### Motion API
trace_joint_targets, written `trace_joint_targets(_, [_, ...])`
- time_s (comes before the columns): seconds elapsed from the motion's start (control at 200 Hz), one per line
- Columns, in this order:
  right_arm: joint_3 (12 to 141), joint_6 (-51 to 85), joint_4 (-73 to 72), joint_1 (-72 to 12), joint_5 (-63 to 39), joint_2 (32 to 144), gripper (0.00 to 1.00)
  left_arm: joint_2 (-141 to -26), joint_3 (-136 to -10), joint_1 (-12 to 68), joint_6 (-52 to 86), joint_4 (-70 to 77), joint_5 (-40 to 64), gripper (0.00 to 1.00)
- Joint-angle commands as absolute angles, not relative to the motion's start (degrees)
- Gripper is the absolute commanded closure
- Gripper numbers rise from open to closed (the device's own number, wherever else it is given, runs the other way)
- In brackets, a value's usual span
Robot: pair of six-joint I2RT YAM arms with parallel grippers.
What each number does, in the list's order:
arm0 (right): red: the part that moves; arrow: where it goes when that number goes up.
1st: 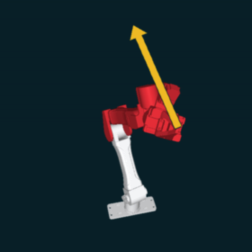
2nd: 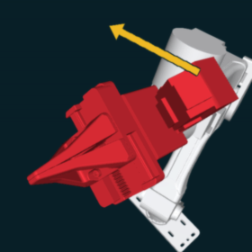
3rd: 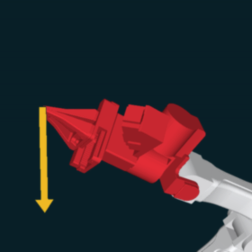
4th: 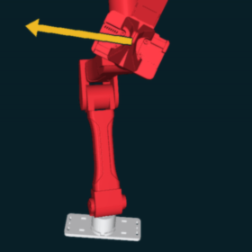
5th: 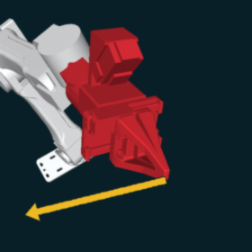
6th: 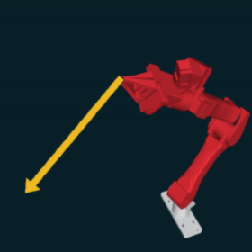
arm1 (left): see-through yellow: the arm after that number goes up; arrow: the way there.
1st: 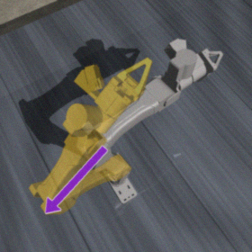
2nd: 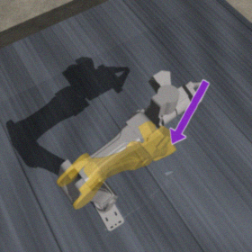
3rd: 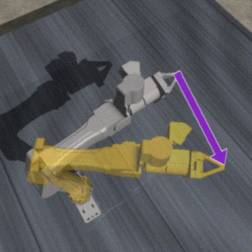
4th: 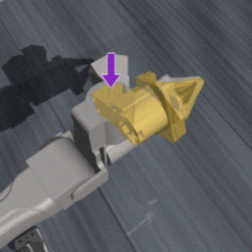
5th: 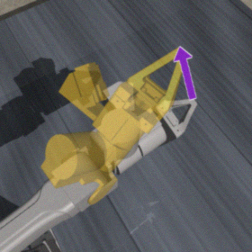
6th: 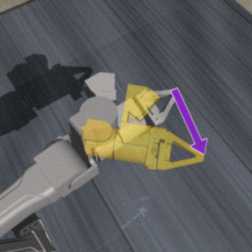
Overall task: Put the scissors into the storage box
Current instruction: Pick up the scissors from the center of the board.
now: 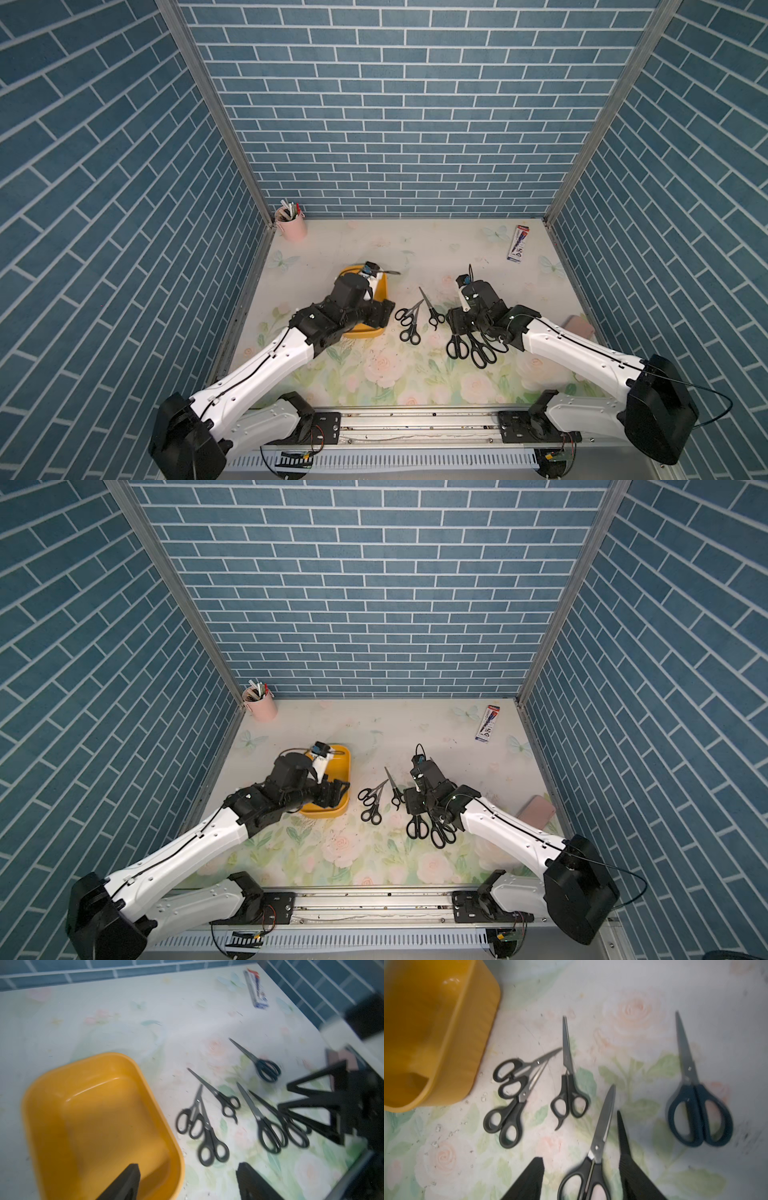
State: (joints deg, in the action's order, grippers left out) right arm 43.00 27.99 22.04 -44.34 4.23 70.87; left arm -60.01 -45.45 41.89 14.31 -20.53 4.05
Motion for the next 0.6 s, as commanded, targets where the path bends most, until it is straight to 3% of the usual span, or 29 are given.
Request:
trace_joint_targets(0.0, [41.4, 39.1, 30.8, -47.0, 4.1, 70.9, 0.41, -55.3, -41.6, 46.9, 7.3, -20.1, 7.5, 0.17])
trace_joint_targets(0.045, [40.9, 40.2, 31.5, -47.7, 4.2, 71.5, 0.41, -53.3, -39.5, 48.5, 7.7, -18.5, 6.4, 0.10])
trace_joint_targets(0.145, [39.9, 40.1, 30.7, -48.3, 3.7, 73.4, 0.42, -50.8, -38.3, 50.4, 6.4, -16.2, 4.0, 0.08])
trace_joint_targets(0.19, [40.2, 40.1, 30.6, -48.3, 4.1, 74.9, 0.42, -50.4, -37.6, 50.4, 5.8, -15.2, 3.3, 0.03])
trace_joint_targets(0.42, [42.1, 42.8, 30.6, -48.6, 5.6, 79.7, 0.45, -55.3, -39.1, 51.7, 1.7, -15.3, 9.1, 0.00])
trace_joint_targets(0.595, [42.5, 43.7, 30.1, -49.2, 6.9, 81.7, 0.49, -55.5, -39.4, 52.1, 0.1, -16.0, 6.0, 0.00])
